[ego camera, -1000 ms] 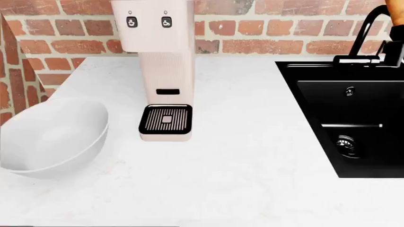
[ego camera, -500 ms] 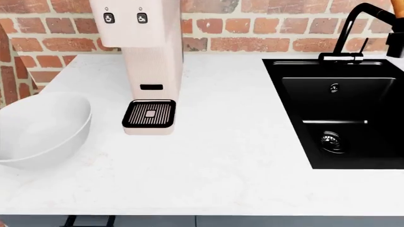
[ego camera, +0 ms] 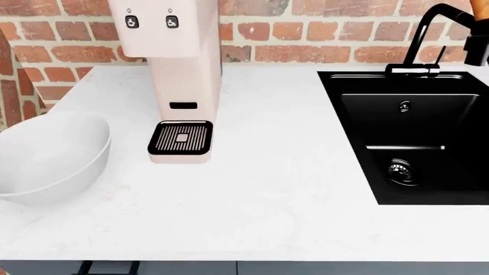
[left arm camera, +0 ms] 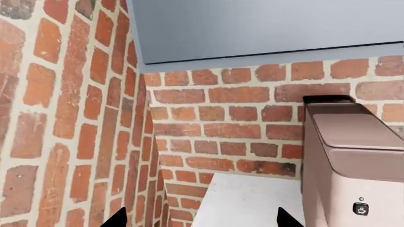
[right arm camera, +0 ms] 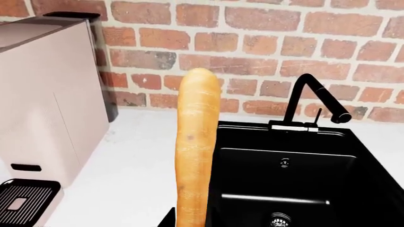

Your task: Place the two vegetables and bowl onto the tray for setting up a vegetable dip station.

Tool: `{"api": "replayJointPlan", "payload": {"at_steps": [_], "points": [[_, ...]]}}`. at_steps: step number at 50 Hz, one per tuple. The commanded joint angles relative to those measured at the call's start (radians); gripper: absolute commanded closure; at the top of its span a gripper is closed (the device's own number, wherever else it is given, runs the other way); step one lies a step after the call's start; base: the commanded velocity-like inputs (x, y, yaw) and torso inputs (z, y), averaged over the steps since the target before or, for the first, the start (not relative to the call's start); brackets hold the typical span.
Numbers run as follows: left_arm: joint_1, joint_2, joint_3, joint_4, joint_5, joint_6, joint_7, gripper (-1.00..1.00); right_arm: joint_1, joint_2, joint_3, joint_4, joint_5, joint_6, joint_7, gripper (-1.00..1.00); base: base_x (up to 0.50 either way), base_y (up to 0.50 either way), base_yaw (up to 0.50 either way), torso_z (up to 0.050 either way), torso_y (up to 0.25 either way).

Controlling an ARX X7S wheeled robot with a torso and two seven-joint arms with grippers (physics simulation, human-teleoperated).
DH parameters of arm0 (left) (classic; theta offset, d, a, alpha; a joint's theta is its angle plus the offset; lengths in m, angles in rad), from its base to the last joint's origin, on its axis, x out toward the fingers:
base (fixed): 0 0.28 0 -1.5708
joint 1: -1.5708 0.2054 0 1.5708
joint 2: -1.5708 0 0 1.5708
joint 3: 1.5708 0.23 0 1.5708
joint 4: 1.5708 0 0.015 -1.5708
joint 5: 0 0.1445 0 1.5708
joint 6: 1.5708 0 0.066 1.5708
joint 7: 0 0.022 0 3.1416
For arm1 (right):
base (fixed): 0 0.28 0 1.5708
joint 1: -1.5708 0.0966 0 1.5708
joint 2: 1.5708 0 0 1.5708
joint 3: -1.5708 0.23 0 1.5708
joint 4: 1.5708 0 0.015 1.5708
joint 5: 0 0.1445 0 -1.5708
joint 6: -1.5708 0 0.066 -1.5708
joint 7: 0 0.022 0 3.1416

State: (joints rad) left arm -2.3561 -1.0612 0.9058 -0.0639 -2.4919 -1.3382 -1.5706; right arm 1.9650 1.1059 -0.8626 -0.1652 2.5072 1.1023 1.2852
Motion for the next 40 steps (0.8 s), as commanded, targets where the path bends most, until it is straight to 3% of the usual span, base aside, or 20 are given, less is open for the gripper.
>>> {"api": "replayJointPlan", "payload": {"at_steps": [1,25,40], "points": [[0.000,-0.065,0.089,-0.051,-0.102,-0.039,0.000,-1.00,-0.014,0.006,0.002,-0.002,-0.022,-0.004,-0.021,1.00,0.00,0.00,0.00,0.000,0.000],[0.000,-0.103,0.201,-0.075,-0.174,-0.017,0.000,-1.00,-0.080,0.022,0.014,-0.002,-0.092,-0.015,-0.095,1.00,0.00,0.00,0.00,0.000,0.000],[0.000,-0.171,0.245,-0.055,-0.196,0.027,0.000,-1.00,-0.100,0.031,0.010,-0.013,-0.094,-0.025,-0.101,1.00,0.00,0.00,0.00,0.000,0.000]]}}
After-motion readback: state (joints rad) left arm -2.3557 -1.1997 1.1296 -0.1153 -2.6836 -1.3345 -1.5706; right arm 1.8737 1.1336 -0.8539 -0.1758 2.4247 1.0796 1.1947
